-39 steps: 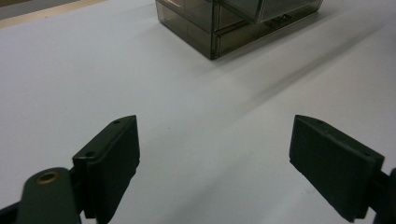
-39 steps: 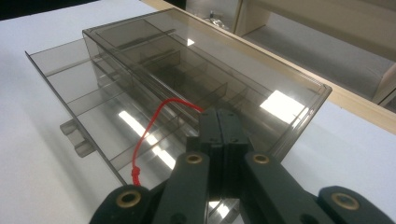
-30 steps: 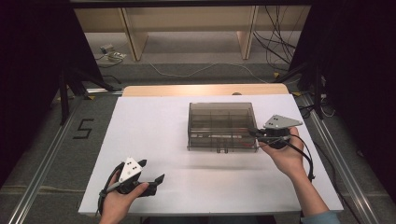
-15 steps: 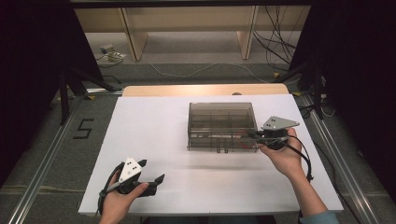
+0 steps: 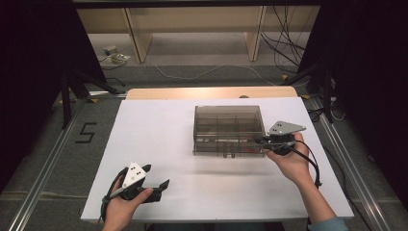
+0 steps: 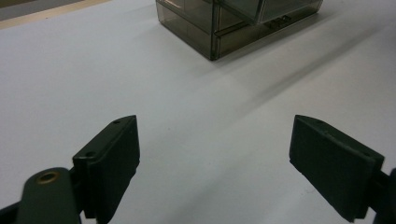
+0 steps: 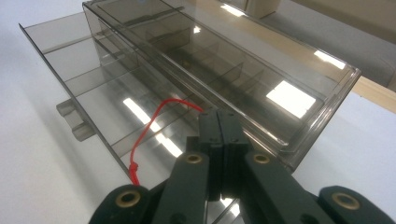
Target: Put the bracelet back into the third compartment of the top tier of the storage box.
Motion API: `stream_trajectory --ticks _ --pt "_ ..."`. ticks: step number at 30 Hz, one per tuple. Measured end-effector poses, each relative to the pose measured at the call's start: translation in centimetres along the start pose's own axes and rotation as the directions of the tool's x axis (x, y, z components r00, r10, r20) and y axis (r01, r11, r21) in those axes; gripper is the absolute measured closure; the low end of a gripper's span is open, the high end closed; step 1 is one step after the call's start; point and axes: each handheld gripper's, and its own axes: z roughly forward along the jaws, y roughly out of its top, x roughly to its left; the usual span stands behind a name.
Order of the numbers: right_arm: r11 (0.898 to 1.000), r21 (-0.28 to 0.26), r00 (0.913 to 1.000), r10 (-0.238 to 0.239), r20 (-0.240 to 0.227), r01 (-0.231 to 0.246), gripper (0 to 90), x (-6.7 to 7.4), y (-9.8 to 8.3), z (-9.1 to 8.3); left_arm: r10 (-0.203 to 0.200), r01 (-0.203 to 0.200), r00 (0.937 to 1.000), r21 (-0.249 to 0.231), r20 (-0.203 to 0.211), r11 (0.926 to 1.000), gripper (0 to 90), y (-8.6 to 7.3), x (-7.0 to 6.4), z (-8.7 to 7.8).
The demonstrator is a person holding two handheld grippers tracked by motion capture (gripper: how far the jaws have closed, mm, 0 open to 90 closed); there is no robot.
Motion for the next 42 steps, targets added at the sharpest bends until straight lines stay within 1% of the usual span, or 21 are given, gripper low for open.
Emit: stream_trajectory --ticks 7,17,22,28,31,34,35,42 --pt "1.0 0.013 1.0 0.001 -0.007 0.0 89.6 0.1 -0.2 0.3 0.0 0.0 1.0 0.0 0.001 1.0 16.0 0.0 0.0 0.0" --pt "1.0 0.018 0.9999 -0.008 0.015 0.008 89.6 0.1 -0.4 0.6 -0.001 0.001 1.0 0.0 0.003 1.0 16.0 0.0 0.0 0.0" --pt "1.0 0.024 0.9998 -0.01 0.016 0.01 89.6 0.0 -0.6 0.8 -0.001 0.001 1.0 0.001 0.004 1.0 16.0 0.0 0.0 0.1" --pt "0.999 0.036 0.9998 -0.022 0.002 0.022 89.4 0.3 -0.6 1.1 -0.001 0.001 1.0 0.002 0.003 1.0 16.0 0.0 0.0 0.0" --pt "0.998 0.051 0.9998 -0.02 -0.002 0.02 89.2 0.3 -0.7 1.1 0.0 0.0 1.0 0.002 0.004 1.0 16.1 0.0 0.0 0.0" --pt "0.998 0.054 0.9997 -0.026 -0.003 0.026 88.7 0.2 -0.8 1.1 0.0 0.0 1.0 0.003 0.004 1.0 16.1 0.0 0.0 0.1" --pt "0.998 0.058 0.9998 -0.021 -0.004 0.021 88.5 0.2 -0.8 1.1 0.0 0.0 1.0 0.003 0.005 1.0 16.1 0.0 0.0 0.1" --pt "0.997 0.068 0.9996 -0.026 -0.008 0.027 85.1 0.3 -0.8 1.3 0.0 0.0 1.0 0.002 0.004 1.0 16.1 0.0 0.0 0.1"
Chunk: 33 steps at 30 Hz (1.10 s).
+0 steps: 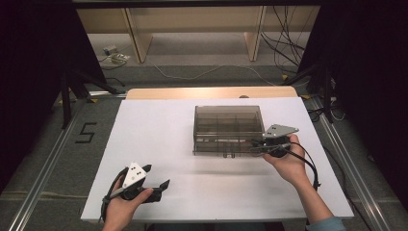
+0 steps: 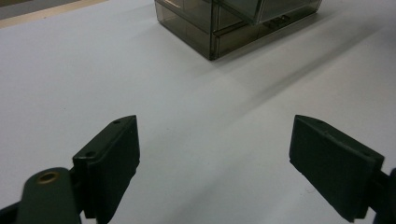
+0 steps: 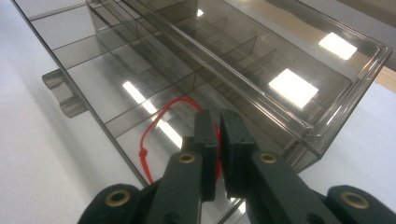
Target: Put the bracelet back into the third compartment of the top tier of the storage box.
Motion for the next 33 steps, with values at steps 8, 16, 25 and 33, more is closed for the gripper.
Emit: stream_trajectory --ticks 8,16,25,33 --pt "1.0 -0.029 1.0 0.009 0.005 -0.008 77.3 -0.1 0.1 -0.5 0.0 0.0 1.0 -0.002 -0.002 1.0 16.1 0.0 0.0 0.0" --pt "0.995 -0.085 0.998 0.053 0.033 -0.05 66.2 -0.5 0.1 -1.7 0.0 0.0 1.0 -0.002 -0.001 1.0 16.0 0.0 0.0 0.0" --pt "0.99 -0.065 0.9893 0.133 0.06 -0.129 43.5 -1.1 -0.2 -2.3 0.001 -0.001 1.0 -0.002 0.0 1.0 16.1 0.0 0.0 0.0" --pt "0.976 -0.094 0.9779 0.201 0.057 -0.195 28.2 -1.4 -1.5 -3.1 -0.001 0.001 1.0 -0.005 0.0 1.0 16.1 -0.1 -0.1 -0.2"
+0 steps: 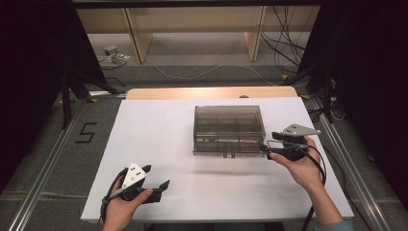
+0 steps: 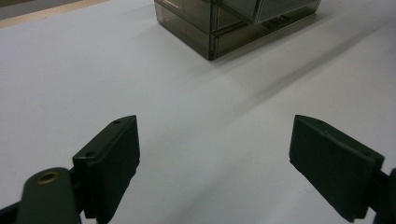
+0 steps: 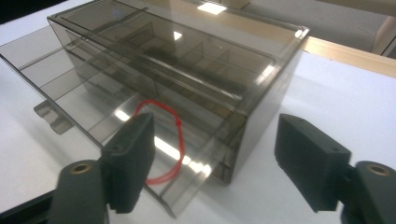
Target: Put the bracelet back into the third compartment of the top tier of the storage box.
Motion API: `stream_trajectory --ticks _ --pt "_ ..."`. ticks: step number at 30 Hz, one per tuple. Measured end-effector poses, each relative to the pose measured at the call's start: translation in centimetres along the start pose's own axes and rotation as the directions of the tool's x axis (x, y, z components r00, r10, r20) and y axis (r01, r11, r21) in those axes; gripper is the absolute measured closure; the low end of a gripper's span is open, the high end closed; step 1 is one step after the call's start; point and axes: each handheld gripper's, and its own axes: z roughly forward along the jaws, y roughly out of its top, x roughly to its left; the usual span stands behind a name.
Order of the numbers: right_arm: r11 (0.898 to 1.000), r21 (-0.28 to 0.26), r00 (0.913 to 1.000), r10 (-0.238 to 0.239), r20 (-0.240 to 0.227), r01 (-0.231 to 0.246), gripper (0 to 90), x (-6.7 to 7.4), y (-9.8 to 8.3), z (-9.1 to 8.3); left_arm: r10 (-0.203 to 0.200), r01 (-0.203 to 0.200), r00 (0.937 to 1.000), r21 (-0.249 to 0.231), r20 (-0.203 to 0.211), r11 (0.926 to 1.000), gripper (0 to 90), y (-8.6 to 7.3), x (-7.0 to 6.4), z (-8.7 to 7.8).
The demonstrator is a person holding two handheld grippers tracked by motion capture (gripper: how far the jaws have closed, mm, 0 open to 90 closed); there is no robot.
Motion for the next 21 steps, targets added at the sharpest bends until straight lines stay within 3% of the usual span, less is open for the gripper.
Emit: stream_trajectory --ticks 7,16,21 --pt "0.998 -0.018 0.9976 0.066 -0.02 -0.066 20.8 -0.9 -2.2 -1.4 0.001 -0.001 1.0 0.0 0.005 1.0 16.1 -0.1 -0.1 0.0" --pt "0.993 -0.075 0.9957 0.092 -0.01 -0.092 17.2 -1.2 -4.3 -3.5 0.012 -0.012 0.9997 0.006 0.023 0.9999 16.3 -0.2 -0.6 0.1" --pt "0.994 -0.062 0.9955 0.094 -0.008 -0.095 16.5 -1.1 -5.7 -4.4 0.029 -0.029 0.9954 0.0 0.092 0.9996 16.6 0.1 -2.3 0.6"
